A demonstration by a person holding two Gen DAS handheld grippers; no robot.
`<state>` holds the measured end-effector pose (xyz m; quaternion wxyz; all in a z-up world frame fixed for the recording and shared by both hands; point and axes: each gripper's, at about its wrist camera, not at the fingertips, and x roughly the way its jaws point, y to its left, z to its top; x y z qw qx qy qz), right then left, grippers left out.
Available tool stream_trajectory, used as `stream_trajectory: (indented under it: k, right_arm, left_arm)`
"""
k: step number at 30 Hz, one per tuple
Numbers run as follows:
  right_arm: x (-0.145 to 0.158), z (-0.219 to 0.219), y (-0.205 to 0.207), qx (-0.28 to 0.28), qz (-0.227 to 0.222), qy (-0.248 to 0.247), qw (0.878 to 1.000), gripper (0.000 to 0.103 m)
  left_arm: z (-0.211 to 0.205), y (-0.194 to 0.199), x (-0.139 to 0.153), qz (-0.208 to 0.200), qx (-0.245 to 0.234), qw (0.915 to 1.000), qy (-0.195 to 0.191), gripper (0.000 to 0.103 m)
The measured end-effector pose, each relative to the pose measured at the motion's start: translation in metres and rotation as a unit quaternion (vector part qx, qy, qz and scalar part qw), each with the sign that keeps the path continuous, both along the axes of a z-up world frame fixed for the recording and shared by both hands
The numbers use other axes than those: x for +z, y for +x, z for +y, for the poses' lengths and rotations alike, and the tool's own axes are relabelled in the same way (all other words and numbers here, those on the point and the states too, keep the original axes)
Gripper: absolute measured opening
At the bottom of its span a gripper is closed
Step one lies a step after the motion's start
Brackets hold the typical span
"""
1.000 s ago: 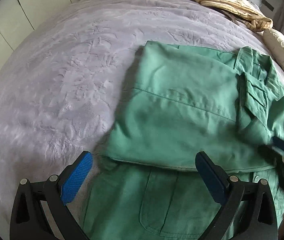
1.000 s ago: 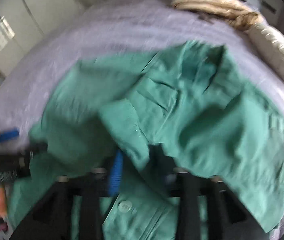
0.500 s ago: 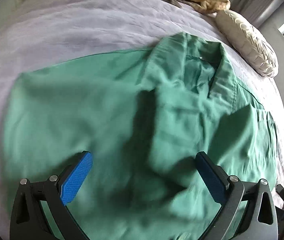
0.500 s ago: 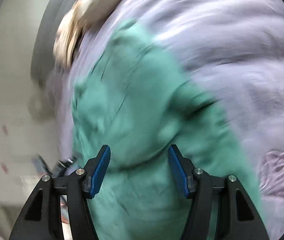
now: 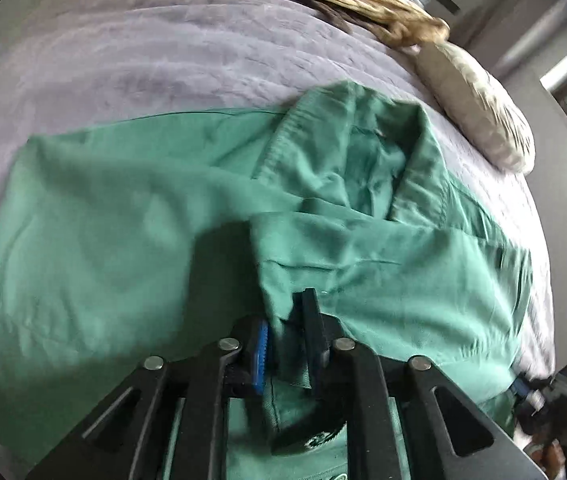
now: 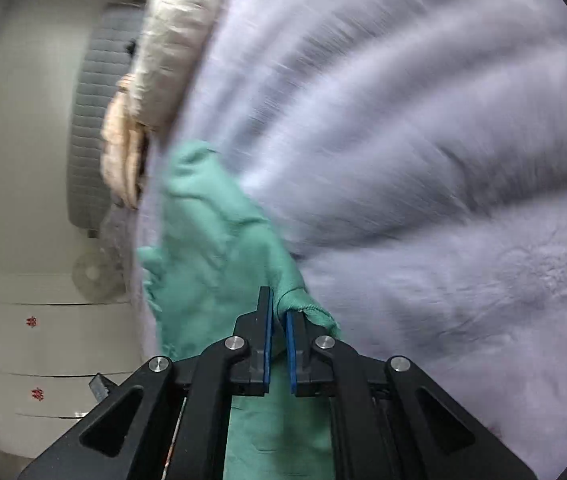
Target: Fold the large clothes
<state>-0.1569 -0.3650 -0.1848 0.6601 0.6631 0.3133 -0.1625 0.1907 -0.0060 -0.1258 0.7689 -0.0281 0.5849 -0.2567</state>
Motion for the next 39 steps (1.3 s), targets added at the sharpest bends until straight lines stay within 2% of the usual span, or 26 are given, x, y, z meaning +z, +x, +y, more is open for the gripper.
stream_trajectory:
  k: [1,2,3,4,5,6,8,9,11,12,15,16,17,18,19,21,24,26,27,28,30,32,35,39]
  right_arm:
    - [-0.002,-0.001,-0.004,0.002,-0.008,0.018,1.000,0.017]
    - [0.002,-0.001,-0.004,0.014,-0.005,0.022,1.000,0.020]
    - [0.010,0.001,-0.003,0.039,-0.007,0.021,0.999,0.030]
    - [0.026,0.005,-0.001,0.074,-0.030,0.010,0.997,0.044]
    - [0.039,0.009,0.001,0.095,-0.048,-0.005,0.994,0.050]
    - [0.061,0.012,0.006,0.119,-0.070,-0.040,0.990,0.056]
    - [0.085,0.004,0.018,0.129,-0.071,-0.097,0.984,0.057]
    - [0.090,-0.006,0.030,0.126,-0.058,-0.125,0.982,0.057]
    - [0.087,-0.025,0.054,0.125,-0.027,-0.153,0.980,0.057]
    - [0.077,-0.039,0.074,0.126,0.002,-0.164,0.978,0.057]
    - [0.046,-0.059,0.107,0.129,0.033,-0.130,0.983,0.057]
    - [0.035,-0.062,0.116,0.134,0.030,-0.106,0.985,0.040]
    - [0.030,-0.060,0.124,0.151,0.016,-0.093,0.984,0.014]
    - [0.030,-0.057,0.132,0.168,0.028,-0.113,0.979,0.003]
    - [0.034,-0.054,0.139,0.187,0.055,-0.161,0.967,0.003]
    - [0.028,-0.055,0.146,0.207,0.091,-0.199,0.953,0.004]
    - [0.022,-0.064,0.137,0.177,0.090,-0.166,0.966,0.004]
    - [0.034,-0.067,0.123,0.144,0.098,-0.161,0.972,0.015]
    - [0.043,-0.065,0.108,0.127,0.090,-0.149,0.976,0.024]
    - [0.050,-0.061,0.092,0.119,0.075,-0.137,0.981,0.034]
    - [0.060,-0.046,0.069,0.117,0.035,-0.110,0.986,0.045]
    - [0.063,-0.021,0.044,0.129,0.010,-0.074,0.989,0.046]
    - [0.047,0.006,0.034,0.134,0.006,-0.017,0.991,0.046]
    - [0.032,0.020,0.047,0.127,0.009,-0.011,0.992,0.046]
  left_arm:
    - [0.006,0.000,0.004,-0.005,0.013,0.9998,0.012,0.048]
    - [0.009,0.002,0.009,-0.018,0.024,0.9989,0.035,0.061]
    - [0.013,0.002,0.014,-0.033,0.031,0.9977,0.051,0.073]
    - [0.018,0.003,0.021,-0.050,0.031,0.9967,0.055,0.073]
    - [0.019,0.004,0.025,-0.052,0.025,0.9970,0.051,0.073]
    - [0.023,0.005,0.027,-0.047,0.019,0.9976,0.047,0.073]
    - [0.021,0.005,0.027,-0.037,0.012,0.9980,0.049,0.073]
    - [0.019,0.003,0.026,-0.034,0.007,0.9981,0.051,0.073]
    - [0.010,-0.002,0.022,-0.031,-0.005,0.9979,0.056,0.073]
    - [0.006,-0.005,0.020,-0.031,-0.010,0.9977,0.059,0.073]
    - [0.002,-0.018,0.014,-0.027,-0.016,0.9973,0.066,0.073]
    - [0.003,-0.021,0.011,-0.024,-0.017,0.9973,0.068,0.073]
    - [0.003,-0.024,0.007,-0.022,-0.018,0.9968,0.075,0.073]
    - [0.003,-0.026,0.002,-0.022,-0.020,0.9959,0.086,0.073]
    - [0.003,-0.027,-0.004,-0.024,-0.022,0.9947,0.097,0.073]
    - [0.002,-0.026,-0.011,-0.035,-0.028,0.9937,0.102,0.076]
    - [0.000,-0.025,-0.009,-0.050,-0.040,0.9911,0.116,0.076]
    - [0.006,-0.024,-0.001,-0.050,-0.036,0.9902,0.125,0.076]
    - [0.011,-0.023,0.003,-0.047,-0.033,0.9906,0.124,0.076]
    - [0.018,-0.022,0.008,-0.045,-0.030,0.9916,0.118,0.076]
    - [0.031,-0.025,0.019,-0.040,-0.033,0.9938,0.098,0.076]
    - [0.036,-0.031,0.026,-0.033,-0.042,0.9949,0.085,0.076]
    - [0.027,-0.039,0.029,-0.031,-0.066,0.9948,0.071,0.076]
    - [0.002,-0.045,0.018,-0.039,-0.081,0.9921,0.088,0.076]
